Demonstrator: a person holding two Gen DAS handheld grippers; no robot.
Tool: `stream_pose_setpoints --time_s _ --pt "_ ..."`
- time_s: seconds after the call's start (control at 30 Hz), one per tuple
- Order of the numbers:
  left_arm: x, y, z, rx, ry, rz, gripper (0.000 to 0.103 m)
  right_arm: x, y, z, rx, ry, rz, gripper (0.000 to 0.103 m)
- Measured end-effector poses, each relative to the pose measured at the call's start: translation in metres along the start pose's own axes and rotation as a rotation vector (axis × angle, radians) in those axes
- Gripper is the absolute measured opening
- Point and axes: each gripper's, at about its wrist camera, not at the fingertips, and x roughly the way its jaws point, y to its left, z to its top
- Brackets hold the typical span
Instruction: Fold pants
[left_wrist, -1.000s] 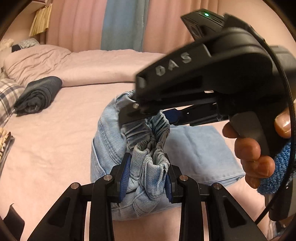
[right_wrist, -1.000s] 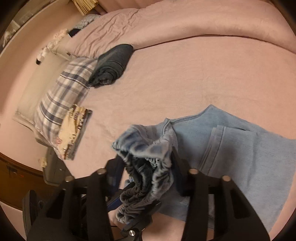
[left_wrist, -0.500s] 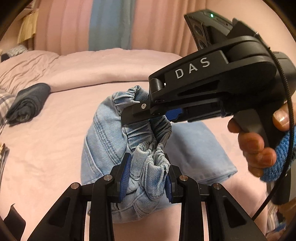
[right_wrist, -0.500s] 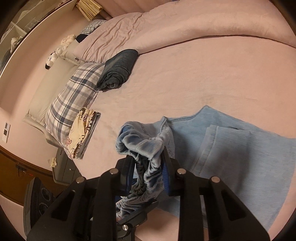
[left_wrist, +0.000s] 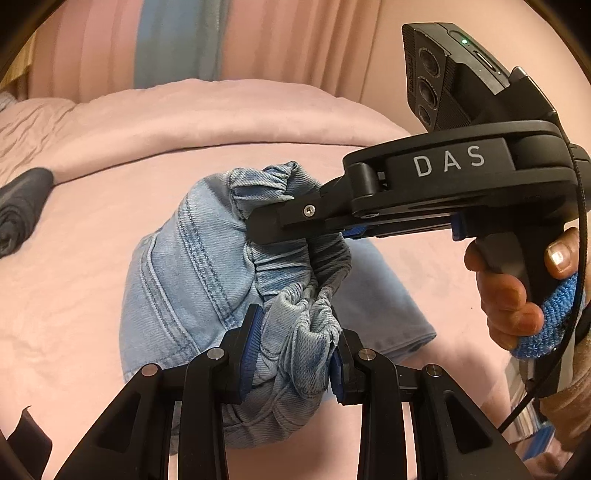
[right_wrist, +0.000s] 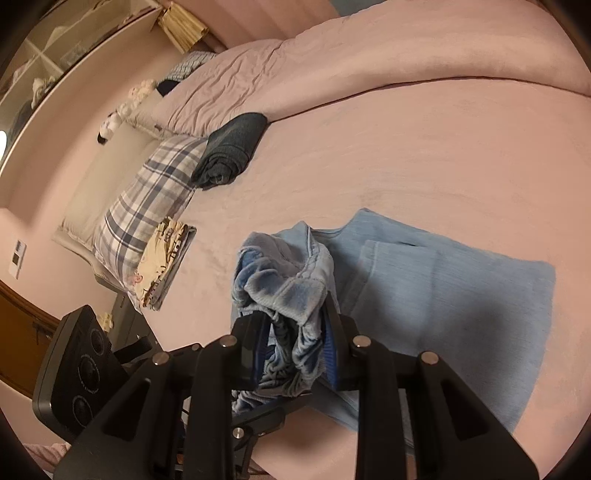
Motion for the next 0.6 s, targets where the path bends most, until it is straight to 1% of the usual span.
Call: stream_pose_setpoints --time_s 0.2,0.33,0.4,0.47,0.6 --pt "0.009 -0.009 0.018 0.033 0.005 -0.018 0.031 -0.016 -0.009 0.003 0.002 -0.033 -0.013 0.025" --pt "0.018 -0.018 0.016 0.038 0.024 -0.044 0.031 -0.023 -0.022 0.004 0.010 -0.037 -0.016 0.025" --pt "0.025 -0.016 0.019 0.030 0.036 -0.071 0.031 -0.026 -0.029 0.003 0.019 -0.033 -0.018 0.025" --pt "0.026 -0.018 0.015 0.019 0.044 -0.095 0.031 -0.028 -0.039 0.002 0.038 -0.030 -0.016 0.025" --pt "0.039 -0.008 0.019 -0.023 0.066 -0.145 0.031 -0.029 -0.061 0.000 0.097 -0.022 0.004 0.025"
